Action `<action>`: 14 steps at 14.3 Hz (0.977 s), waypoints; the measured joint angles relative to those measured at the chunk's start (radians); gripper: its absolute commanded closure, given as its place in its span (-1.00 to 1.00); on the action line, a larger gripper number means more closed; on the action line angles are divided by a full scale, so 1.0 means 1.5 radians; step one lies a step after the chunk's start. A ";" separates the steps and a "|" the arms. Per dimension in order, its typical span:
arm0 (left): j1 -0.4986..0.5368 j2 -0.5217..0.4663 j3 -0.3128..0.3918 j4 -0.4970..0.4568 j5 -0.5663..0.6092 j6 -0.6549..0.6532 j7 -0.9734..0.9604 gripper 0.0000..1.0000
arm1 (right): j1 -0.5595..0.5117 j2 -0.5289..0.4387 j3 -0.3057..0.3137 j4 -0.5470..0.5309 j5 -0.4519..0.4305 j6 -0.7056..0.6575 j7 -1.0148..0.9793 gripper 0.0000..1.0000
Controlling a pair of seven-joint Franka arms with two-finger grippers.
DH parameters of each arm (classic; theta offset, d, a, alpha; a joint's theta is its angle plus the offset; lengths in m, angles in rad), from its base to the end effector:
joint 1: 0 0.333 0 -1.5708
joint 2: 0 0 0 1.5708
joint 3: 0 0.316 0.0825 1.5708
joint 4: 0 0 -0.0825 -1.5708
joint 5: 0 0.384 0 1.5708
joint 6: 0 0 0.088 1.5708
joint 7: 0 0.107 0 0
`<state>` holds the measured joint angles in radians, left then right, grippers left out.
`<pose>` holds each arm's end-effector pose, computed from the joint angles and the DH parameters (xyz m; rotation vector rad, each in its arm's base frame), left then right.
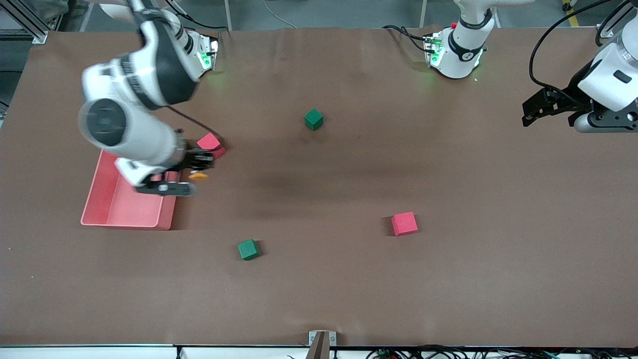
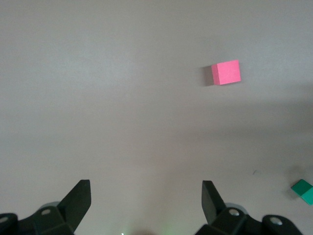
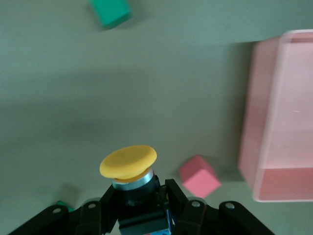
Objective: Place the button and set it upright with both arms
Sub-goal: 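Lift the button out of the tray and carry it to mid-table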
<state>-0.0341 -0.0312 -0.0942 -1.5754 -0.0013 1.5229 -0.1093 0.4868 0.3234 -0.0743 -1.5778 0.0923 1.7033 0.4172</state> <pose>0.5354 -0.0701 0.6352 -3.1371 0.0298 0.0331 0.5752 0.2666 0.4383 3.1059 -0.0380 -0.3222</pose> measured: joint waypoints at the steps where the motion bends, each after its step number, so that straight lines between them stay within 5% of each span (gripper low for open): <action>1: 0.000 0.000 0.000 0.000 0.000 0.000 0.000 -1.00 | 0.026 0.030 0.000 0.023 0.002 0.008 0.009 0.91; 9: 0.001 0.000 0.002 0.000 -0.021 0.000 0.040 -1.00 | 0.174 0.236 -0.001 0.106 0.004 0.276 0.114 0.91; 14: 0.001 0.000 0.003 0.000 -0.011 0.000 0.048 -1.00 | 0.233 0.351 -0.002 0.175 0.004 0.329 0.178 0.91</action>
<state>-0.0328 -0.0312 -0.0891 -1.5749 -0.0183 1.5229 -0.0366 0.8366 0.8501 -0.0777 -1.3148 0.0977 2.1973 0.6839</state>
